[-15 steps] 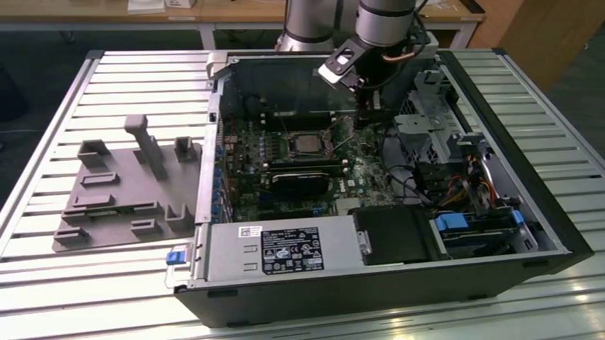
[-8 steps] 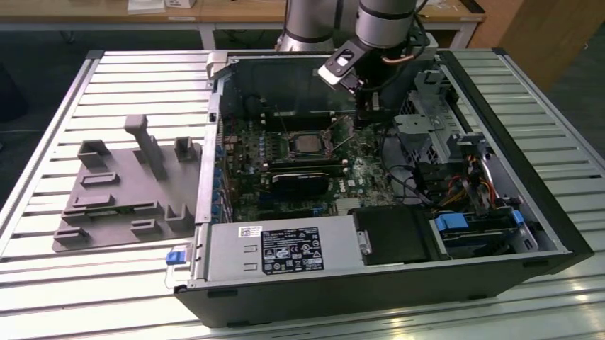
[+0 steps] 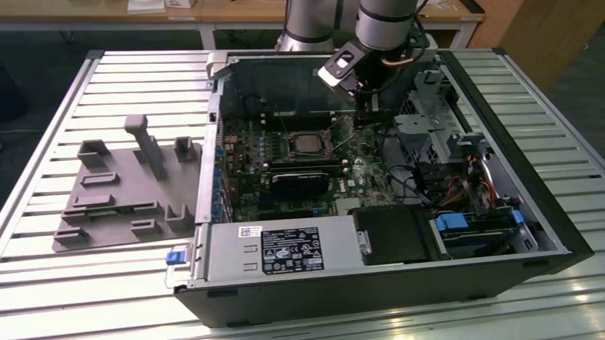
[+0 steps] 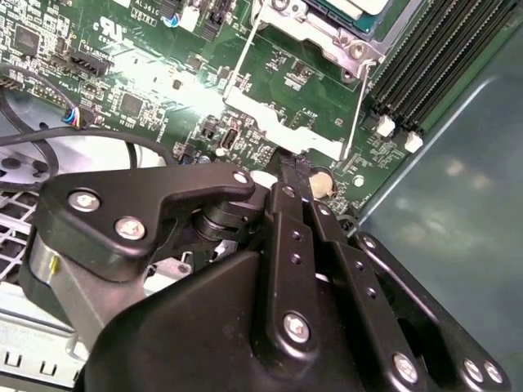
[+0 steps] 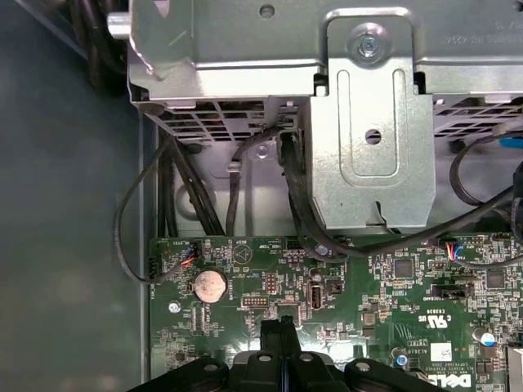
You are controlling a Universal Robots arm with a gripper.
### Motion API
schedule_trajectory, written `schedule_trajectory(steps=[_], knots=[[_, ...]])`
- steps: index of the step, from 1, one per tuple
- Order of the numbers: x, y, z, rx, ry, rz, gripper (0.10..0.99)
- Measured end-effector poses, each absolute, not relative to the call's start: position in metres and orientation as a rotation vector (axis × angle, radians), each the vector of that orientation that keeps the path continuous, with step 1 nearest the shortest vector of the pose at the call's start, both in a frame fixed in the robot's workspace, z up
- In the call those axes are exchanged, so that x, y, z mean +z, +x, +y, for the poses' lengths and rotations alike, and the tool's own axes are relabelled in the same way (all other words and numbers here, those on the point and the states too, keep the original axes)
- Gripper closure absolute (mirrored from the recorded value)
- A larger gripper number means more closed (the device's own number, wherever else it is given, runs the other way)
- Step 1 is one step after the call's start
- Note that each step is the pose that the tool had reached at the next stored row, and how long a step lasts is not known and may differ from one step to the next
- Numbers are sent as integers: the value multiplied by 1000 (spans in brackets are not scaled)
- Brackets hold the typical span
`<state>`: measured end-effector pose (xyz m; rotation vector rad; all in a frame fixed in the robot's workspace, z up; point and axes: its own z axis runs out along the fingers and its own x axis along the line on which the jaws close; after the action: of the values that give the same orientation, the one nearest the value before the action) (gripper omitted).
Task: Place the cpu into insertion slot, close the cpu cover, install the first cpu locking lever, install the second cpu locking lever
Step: 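Close the cpu cover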
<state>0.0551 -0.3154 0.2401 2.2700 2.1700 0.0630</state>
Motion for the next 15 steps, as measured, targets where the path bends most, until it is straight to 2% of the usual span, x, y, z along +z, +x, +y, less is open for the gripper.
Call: schedule_trajectory(steps=[15], knots=[[239, 46, -315, 63, 2270, 2170, 984]])
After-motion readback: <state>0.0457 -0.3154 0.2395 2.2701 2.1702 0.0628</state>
